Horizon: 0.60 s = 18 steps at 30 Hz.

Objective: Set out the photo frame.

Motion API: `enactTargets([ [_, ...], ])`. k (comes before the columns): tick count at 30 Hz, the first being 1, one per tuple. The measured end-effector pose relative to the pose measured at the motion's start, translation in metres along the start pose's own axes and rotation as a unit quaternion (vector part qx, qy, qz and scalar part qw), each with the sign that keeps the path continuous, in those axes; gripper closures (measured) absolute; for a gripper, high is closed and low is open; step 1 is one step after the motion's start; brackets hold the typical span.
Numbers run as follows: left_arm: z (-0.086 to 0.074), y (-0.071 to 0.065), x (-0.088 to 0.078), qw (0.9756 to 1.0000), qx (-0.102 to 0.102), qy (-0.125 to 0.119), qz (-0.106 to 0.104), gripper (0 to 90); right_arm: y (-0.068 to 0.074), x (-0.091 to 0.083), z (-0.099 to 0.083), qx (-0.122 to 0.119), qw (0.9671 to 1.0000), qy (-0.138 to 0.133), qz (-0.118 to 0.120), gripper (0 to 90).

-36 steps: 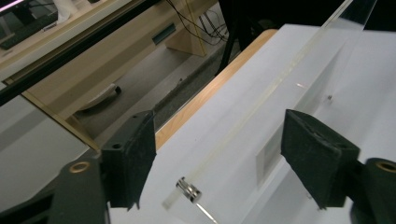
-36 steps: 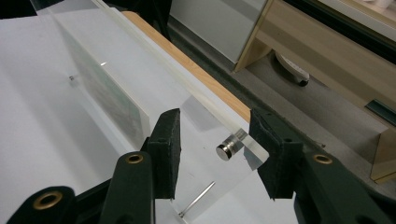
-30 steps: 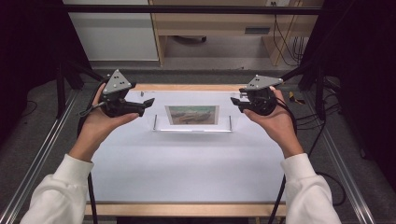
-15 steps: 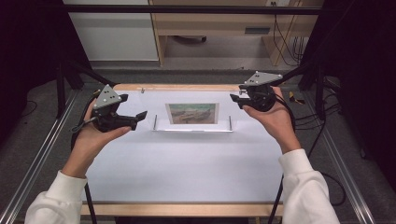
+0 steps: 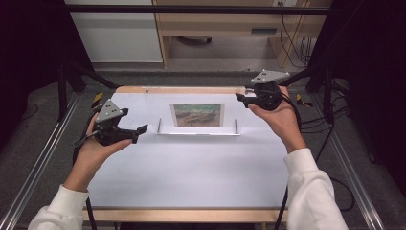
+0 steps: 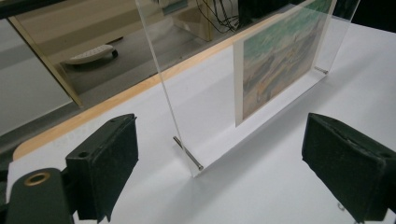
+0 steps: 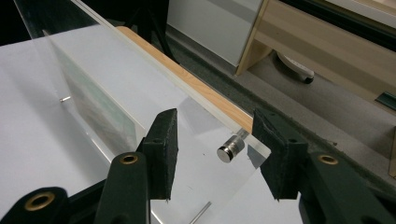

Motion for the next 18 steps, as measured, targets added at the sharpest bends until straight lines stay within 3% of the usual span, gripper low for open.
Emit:
enactTargets([
  [10,-0.036,-0.007,0.009,0.9995,-0.024,0.015,-0.013,10.5,-0.010,0.008,0.005,0.025,0.9997,-0.007,-0.001,53.1],
  [13,-0.046,-0.010,0.014,0.9992,-0.020,0.029,-0.017,10.6,-0.014,0.011,0.007,0.032,0.9994,-0.013,0.001,53.8],
  [18,-0.055,-0.013,0.017,0.9989,-0.025,0.032,-0.023,10.6,-0.017,0.014,0.008,0.039,0.9991,-0.017,0.004,54.6],
])
Point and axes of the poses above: each handheld gripper's, and its own axes: x roughly forward along the jaws, z roughly out of its top, y roughly to its left, the point moved 5 cm from there along x, roughly forward along the jaws, and after that the axes turned 9 degrees about x, right-handed, at the moved point
